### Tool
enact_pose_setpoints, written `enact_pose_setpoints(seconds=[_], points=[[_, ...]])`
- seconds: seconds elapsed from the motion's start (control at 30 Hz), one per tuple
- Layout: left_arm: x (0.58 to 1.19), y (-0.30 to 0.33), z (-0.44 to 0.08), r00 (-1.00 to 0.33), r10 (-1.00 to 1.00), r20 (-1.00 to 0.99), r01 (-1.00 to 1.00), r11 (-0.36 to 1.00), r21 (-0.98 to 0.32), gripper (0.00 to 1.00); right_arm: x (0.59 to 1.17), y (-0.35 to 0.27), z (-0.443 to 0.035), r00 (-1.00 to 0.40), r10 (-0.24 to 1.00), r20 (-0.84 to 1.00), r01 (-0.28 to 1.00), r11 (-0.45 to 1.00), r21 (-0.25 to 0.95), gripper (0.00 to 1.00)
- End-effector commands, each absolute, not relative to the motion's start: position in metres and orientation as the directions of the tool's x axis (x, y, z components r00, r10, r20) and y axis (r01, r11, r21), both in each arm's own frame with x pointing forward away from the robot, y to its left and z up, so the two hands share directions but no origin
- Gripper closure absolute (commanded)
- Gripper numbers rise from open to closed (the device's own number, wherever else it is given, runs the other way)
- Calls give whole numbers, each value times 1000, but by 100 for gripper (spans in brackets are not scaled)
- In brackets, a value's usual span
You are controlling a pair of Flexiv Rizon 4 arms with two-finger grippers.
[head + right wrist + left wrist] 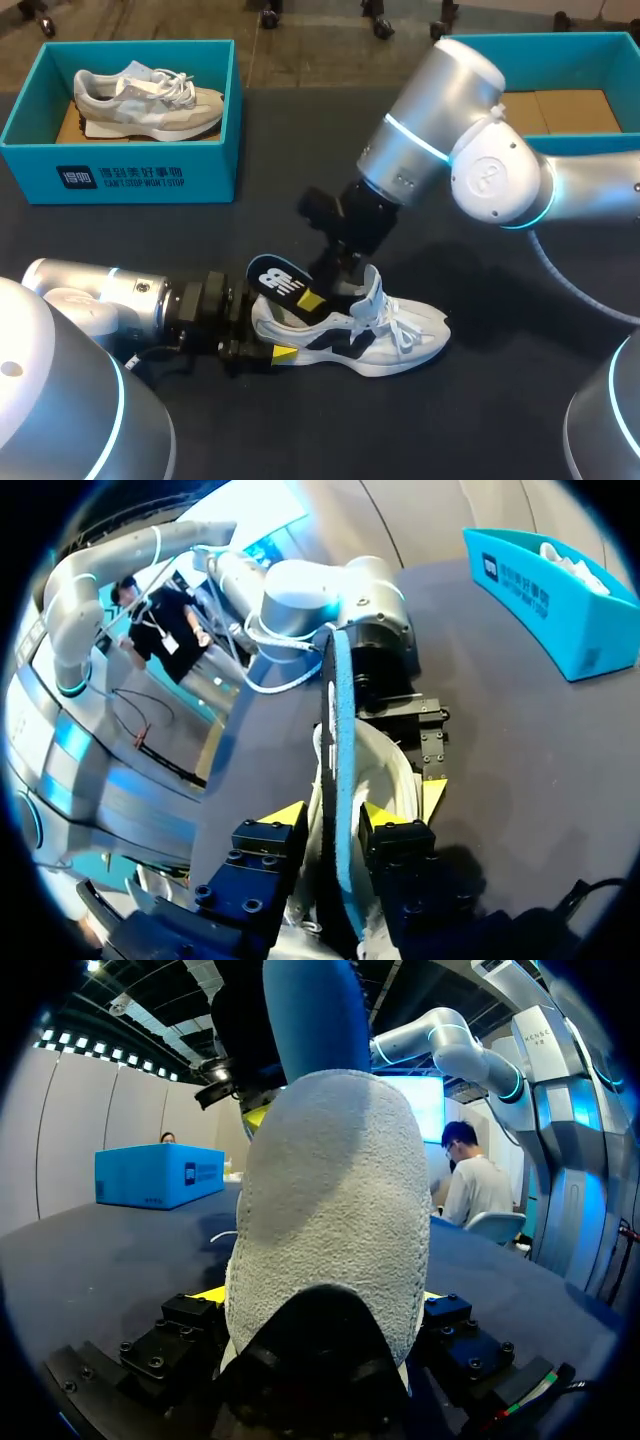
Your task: Take the shoe out of the shoebox, open the shoe tongue, remove and reinsert the insole, then place the shoe into the shoebox
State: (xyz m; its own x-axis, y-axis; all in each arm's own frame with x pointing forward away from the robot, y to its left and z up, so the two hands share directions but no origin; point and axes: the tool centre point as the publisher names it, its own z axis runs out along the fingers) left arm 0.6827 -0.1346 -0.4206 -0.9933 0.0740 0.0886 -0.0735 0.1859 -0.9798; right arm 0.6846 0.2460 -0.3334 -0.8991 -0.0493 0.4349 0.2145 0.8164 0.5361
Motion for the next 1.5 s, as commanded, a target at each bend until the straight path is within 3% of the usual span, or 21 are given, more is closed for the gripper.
enact_pose_setpoints(seconds=[0.03, 0.33, 0.4, 0.43, 0.47, 0.8, 0.97, 1.5], points=[[682, -136, -423, -994, 72, 88, -73, 186, -980, 100, 678, 242, -336, -904, -37, 425, 227, 802, 553, 67], [682, -136, -423, -994, 72, 88, -73, 186, -980, 100, 682, 250, -340, -904, -27, 427, 237, 801, 551, 67], [682, -136, -423, -994, 72, 88, -73, 186, -980, 100, 683, 251, -341, -905, -21, 425, 240, 800, 550, 78], [682, -136, -423, -994, 72, 88, -73, 186, -980, 100, 683, 251, -341, -907, -17, 421, 242, 796, 554, 92], [682, -136, -423, -994, 72, 88, -73, 186, -980, 100, 683, 252, -341, -909, -11, 417, 245, 794, 556, 100], [682, -136, -423, -994, 72, 88, -73, 186, -980, 100, 688, 256, -324, -929, -20, 370, 213, 788, 577, 100], [682, -136, -423, -994, 72, 88, -73, 186, -980, 100, 697, 266, -295, -942, -90, 322, 129, 791, 598, 100], [682, -136, -423, -994, 72, 88, -73, 186, -980, 100, 701, 272, -293, -943, -106, 317, 117, 784, 610, 100]])
